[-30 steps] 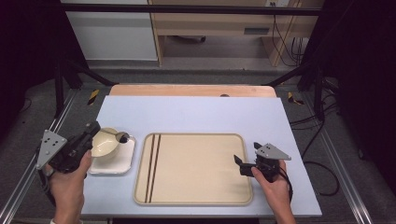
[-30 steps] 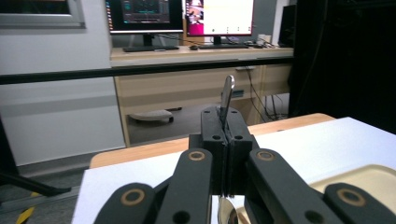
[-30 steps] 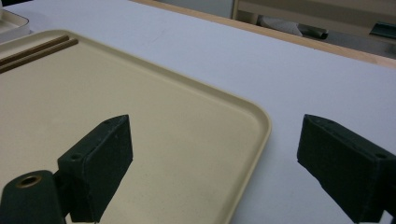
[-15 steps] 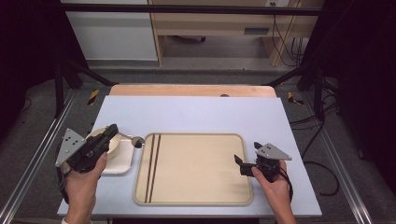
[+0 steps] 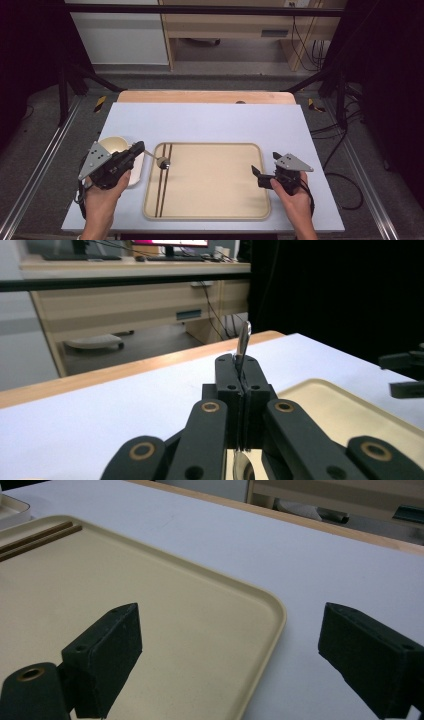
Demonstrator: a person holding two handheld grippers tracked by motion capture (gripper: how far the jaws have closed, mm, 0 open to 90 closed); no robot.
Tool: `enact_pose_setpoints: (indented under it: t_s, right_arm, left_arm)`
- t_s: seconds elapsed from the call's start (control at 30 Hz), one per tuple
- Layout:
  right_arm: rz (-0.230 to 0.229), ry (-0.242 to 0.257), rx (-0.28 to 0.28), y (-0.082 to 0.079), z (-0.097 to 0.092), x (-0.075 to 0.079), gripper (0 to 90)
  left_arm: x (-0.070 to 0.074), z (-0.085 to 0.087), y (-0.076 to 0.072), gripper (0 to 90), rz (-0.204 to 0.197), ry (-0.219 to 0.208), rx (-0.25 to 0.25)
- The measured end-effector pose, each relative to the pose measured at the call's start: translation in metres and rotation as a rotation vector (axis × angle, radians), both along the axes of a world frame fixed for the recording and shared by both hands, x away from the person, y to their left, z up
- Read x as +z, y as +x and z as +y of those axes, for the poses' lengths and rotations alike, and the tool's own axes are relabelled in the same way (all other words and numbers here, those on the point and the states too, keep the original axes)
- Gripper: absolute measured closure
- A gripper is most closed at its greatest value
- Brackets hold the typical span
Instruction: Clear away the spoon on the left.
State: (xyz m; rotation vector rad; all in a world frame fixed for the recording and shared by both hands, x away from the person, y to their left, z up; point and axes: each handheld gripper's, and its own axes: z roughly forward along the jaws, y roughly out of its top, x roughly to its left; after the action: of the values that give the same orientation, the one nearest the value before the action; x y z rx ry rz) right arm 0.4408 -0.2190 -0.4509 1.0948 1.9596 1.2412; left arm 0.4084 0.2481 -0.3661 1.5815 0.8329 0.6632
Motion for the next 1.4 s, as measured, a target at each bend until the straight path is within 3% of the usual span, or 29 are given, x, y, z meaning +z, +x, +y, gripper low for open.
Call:
enact_pose_setpoints:
  t_s: [0.53,0.83,0.97,1.1,1.23,1.4]
  right_arm:
    - [-0.003,0.003,0.000,0.000,0.000,0.000,10.3]
    - [-0.033,0.018,0.001,-0.002,-0.001,0.002,10.1]
    - [-0.071,0.052,0.016,-0.004,-0.002,0.003,10.7]
    - [-0.097,0.055,0.020,-0.005,-0.003,0.003,11.1]
    - [-0.094,0.057,0.015,-0.005,-0.004,0.003,11.0]
    - [-0.085,0.051,0.012,-0.005,-0.004,0.002,11.0]
  left_arm:
    - [-0.015,-0.012,-0.012,89.3,0.071,0.044,-0.089]
    - [-0.016,-0.015,-0.014,89.3,0.088,0.060,-0.109]
    - [-0.015,-0.015,-0.016,89.3,0.100,0.072,-0.125]
    - [-0.015,-0.014,-0.019,89.3,0.114,0.079,-0.133]
    - [-0.012,-0.010,-0.022,89.2,0.131,0.087,-0.143]
    - [-0.013,-0.012,-0.018,89.1,0.172,0.127,-0.167]
